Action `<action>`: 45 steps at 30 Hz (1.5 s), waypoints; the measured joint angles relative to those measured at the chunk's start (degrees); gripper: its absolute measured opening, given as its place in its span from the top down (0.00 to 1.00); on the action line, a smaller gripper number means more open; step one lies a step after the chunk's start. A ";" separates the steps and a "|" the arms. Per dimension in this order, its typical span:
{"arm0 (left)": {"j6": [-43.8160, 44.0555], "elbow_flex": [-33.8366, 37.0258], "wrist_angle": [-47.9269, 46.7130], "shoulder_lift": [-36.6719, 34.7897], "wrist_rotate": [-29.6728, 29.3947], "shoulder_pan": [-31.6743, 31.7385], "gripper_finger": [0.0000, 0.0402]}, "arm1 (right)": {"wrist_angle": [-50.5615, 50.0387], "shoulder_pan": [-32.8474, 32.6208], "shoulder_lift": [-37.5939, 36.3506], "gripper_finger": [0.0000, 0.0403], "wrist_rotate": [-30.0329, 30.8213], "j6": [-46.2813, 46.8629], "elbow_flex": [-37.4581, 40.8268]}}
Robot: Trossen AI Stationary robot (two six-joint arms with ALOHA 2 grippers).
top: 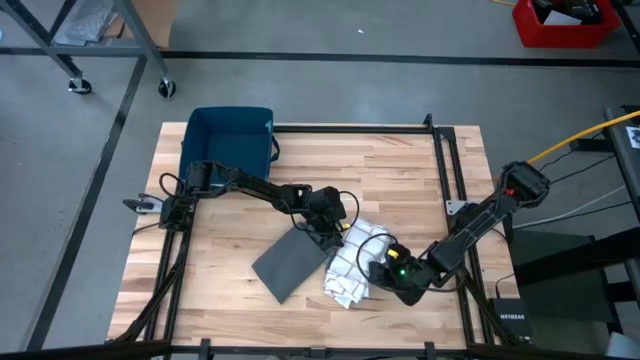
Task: Fold towel
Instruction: Stack the stacked towels on top of the gray towel
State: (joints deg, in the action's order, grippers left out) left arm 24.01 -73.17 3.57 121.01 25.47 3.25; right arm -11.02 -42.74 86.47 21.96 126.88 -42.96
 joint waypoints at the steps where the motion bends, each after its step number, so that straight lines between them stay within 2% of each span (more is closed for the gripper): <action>1: 0.01 0.00 -0.01 0.00 0.01 0.00 0.58 | -0.09 -0.45 -0.41 0.65 0.93 0.25 0.00; 9: 0.02 0.02 0.01 0.00 0.03 0.00 0.58 | 0.04 -1.48 -0.83 0.65 4.60 3.90 -0.02; 15: 0.02 0.02 0.02 0.00 0.03 0.00 0.58 | 0.17 1.19 -0.69 0.65 10.98 3.82 -0.07; 17: 0.02 0.02 0.04 0.00 0.01 0.00 0.58 | -0.11 2.54 -0.69 0.65 9.60 3.82 -0.07; 22: 0.02 0.02 0.02 0.00 0.01 0.00 0.58 | -1.43 5.00 -0.69 0.65 1.01 3.87 -0.07; 25: 0.02 0.02 0.04 0.00 0.01 0.00 0.58 | -1.56 5.48 -0.67 0.65 -2.13 4.06 -0.05; 33: -0.52 0.02 0.03 0.00 0.01 0.00 0.58 | -6.08 5.28 -0.65 0.65 -7.10 8.55 -0.07; 45: -1.51 0.02 0.06 0.00 -0.04 -0.51 0.58 | -12.26 8.39 0.33 0.65 -9.30 8.84 -0.07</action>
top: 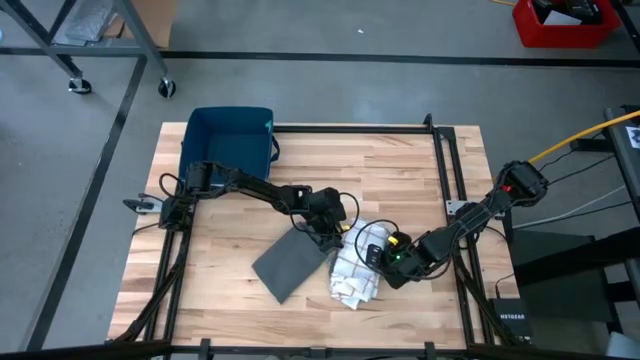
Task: Fold towel
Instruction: Stack the stacked towels on top of the gray towel
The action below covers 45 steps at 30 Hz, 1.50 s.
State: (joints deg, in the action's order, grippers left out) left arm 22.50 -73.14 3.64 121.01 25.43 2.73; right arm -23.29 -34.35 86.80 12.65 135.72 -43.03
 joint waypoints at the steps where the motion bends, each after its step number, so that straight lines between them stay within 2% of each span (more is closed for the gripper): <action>1: 0.00 0.00 0.03 0.00 -0.04 -0.09 0.58 | -0.35 -0.10 0.23 0.65 -0.37 0.00 0.00; 6: -0.02 0.00 0.08 0.00 -0.06 -0.87 0.58 | -1.28 -0.11 0.53 0.65 -0.27 -1.69 0.00; 18: -1.72 0.00 0.03 0.00 -0.09 -1.56 0.58 | 0.04 -0.13 0.55 0.65 1.13 -14.08 0.00; 29: -1.93 0.00 0.05 0.00 -0.09 -1.59 0.58 | -0.83 -0.13 0.55 0.65 -0.34 -14.78 0.00; 38: -2.23 0.00 0.05 0.00 -0.07 -1.63 0.58 | -1.33 -0.11 0.55 0.65 -5.76 -17.22 0.00; 45: -2.33 0.00 0.02 0.00 -0.07 -1.70 0.58 | -2.39 -0.11 3.30 0.65 -7.96 -14.01 -0.07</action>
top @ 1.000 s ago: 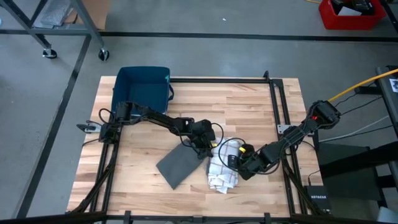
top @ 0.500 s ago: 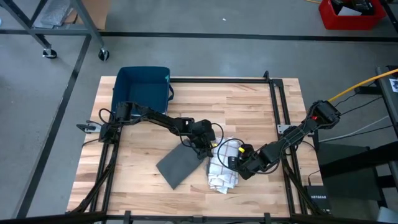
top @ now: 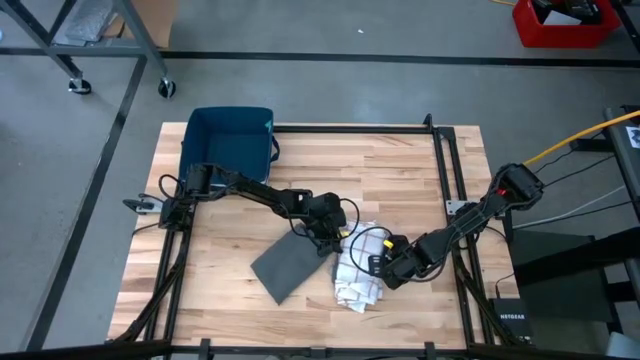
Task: Fold towel
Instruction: Stack the stacked towels on top of the gray towel
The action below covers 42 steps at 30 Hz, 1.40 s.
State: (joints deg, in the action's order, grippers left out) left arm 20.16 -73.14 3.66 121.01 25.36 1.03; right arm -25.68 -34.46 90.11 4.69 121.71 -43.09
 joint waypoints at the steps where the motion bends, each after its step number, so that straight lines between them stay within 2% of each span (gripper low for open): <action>1: -0.03 0.00 -0.04 0.00 0.00 -0.04 0.58 | 0.56 0.00 0.55 0.65 0.02 0.00 -0.01; 11: -0.31 0.00 -0.04 0.00 0.00 -0.33 0.58 | 3.56 -0.08 1.68 0.65 2.82 1.44 0.02; 23: -10.33 0.00 -0.19 0.00 -0.40 -1.40 0.59 | 8.29 0.05 2.10 0.65 11.79 1.41 0.13; 26: -12.87 0.02 -0.13 0.00 -0.40 -1.55 0.65 | 10.19 0.02 2.71 0.65 13.81 1.06 0.15; 29: -14.61 0.02 -0.05 0.00 -0.37 -1.52 0.76 | 12.89 0.00 4.27 0.67 14.66 1.03 0.15; 34: -14.76 0.02 0.10 0.00 -0.24 -1.46 0.95 | 17.42 -0.07 7.05 0.81 14.53 0.93 0.13; 38: -14.89 0.02 0.13 0.00 -0.24 -1.47 0.97 | 19.08 -0.07 7.34 0.96 16.22 0.94 0.07; 42: -16.08 0.02 -0.29 -0.40 -0.38 -1.55 0.98 | 19.48 -0.07 7.37 0.93 16.74 -0.55 0.07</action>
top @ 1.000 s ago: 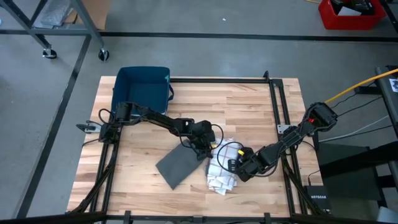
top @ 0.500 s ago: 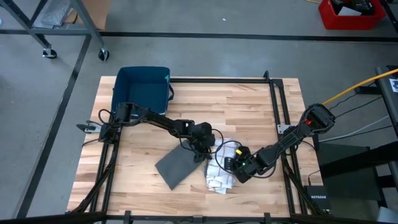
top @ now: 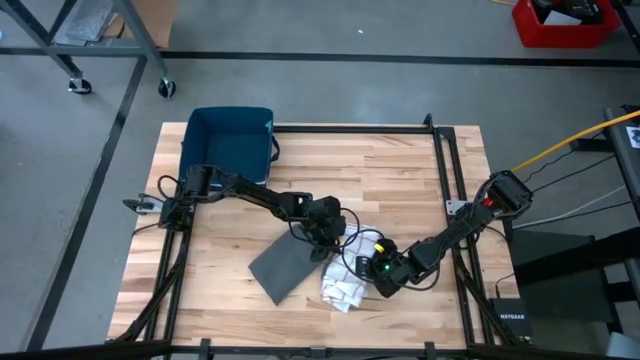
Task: Fold towel
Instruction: Stack the stacked towels on top of the gray towel
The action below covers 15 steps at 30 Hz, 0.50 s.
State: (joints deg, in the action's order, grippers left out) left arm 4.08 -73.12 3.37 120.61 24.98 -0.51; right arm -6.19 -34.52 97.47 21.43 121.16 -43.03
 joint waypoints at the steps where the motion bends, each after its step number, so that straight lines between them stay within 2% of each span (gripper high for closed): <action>1: 0.02 0.00 -0.02 -0.08 -0.10 0.00 0.99 | 0.17 0.00 0.00 0.93 0.01 -0.08 0.01; 5: -0.77 -0.40 -0.83 -1.39 -0.29 0.00 0.99 | 0.42 0.00 0.02 0.97 0.55 -0.20 -0.11; 15: -2.90 -1.75 -4.36 -4.71 -0.21 -1.47 0.99 | 6.51 0.09 -0.49 0.97 3.57 -5.14 -0.11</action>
State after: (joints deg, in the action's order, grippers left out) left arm 1.18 -74.88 -0.99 115.90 24.77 -1.99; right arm 0.32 -34.44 96.98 25.00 116.02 -43.13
